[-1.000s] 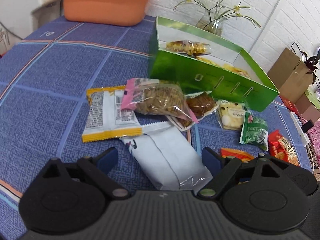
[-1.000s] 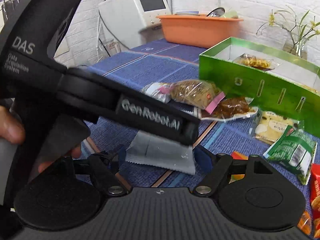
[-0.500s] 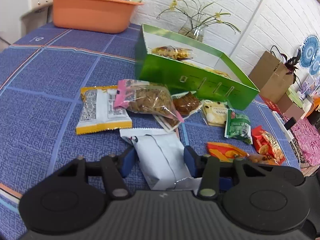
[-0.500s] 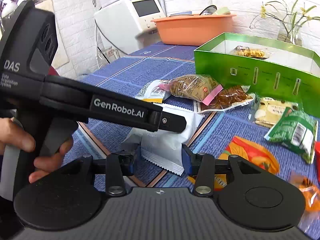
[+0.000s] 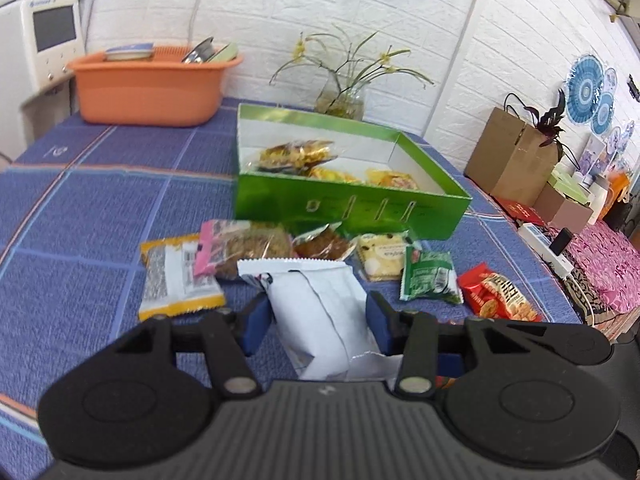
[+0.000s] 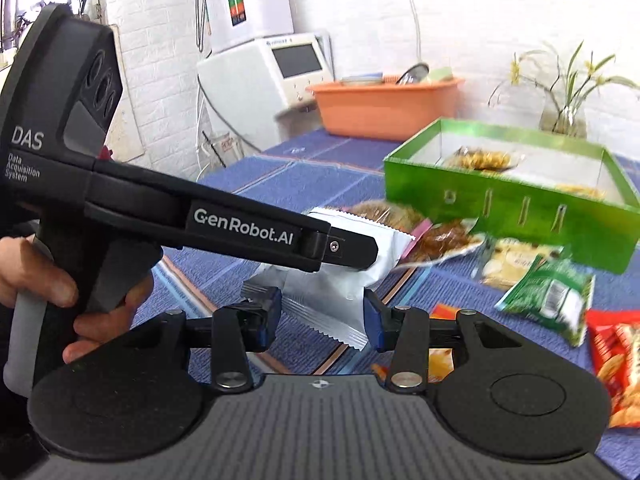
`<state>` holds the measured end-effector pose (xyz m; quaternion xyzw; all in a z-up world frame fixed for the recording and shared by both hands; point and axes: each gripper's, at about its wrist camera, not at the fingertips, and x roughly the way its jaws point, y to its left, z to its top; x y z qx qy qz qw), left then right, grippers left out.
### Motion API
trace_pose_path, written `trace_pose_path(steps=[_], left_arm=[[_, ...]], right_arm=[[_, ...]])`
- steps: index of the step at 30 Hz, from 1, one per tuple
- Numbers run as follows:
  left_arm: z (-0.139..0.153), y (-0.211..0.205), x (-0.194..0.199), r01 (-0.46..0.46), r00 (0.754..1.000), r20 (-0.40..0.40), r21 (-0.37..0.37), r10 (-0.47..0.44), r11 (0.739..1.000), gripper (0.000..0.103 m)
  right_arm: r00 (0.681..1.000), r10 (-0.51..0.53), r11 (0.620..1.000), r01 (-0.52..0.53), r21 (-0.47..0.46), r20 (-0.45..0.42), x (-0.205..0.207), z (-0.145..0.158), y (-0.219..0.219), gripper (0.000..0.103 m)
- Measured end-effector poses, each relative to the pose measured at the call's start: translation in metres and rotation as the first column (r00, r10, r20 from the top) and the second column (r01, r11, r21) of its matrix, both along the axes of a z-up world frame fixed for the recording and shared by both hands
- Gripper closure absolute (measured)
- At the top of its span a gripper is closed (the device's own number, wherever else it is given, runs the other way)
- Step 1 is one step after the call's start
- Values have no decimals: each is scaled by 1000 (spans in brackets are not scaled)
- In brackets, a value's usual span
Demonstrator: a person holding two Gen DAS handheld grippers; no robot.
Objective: Organize snacks
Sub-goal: 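Carry the white packet into the green box and open the left tool, then move the left tool back toward the remaining snacks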
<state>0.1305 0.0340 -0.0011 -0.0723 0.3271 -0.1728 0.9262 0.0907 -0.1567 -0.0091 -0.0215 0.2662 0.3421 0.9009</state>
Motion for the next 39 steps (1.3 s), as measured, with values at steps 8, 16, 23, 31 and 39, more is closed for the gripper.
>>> trace_pose_path(steps=[8, 16, 23, 31, 39], left_arm=[[29, -33, 19, 61, 990, 125, 78, -70, 995, 56], [42, -67, 73, 121, 963, 234, 60, -132, 991, 50], [27, -87, 139, 122, 973, 193, 46, -129, 991, 50], [14, -65, 156, 45, 993, 112, -13, -43, 999, 39], [17, -29, 89, 36, 997, 67, -43, -33, 998, 32]], right_arm=[[990, -50, 997, 41, 67, 134, 21, 8, -31, 28], [952, -171, 984, 180, -13, 255, 70, 32, -47, 28], [942, -308, 951, 302, 63, 135, 142, 18, -70, 28], [914, -340, 938, 348, 5, 219, 130, 7, -78, 0], [952, -285, 956, 272, 113, 113, 70, 27, -102, 0]])
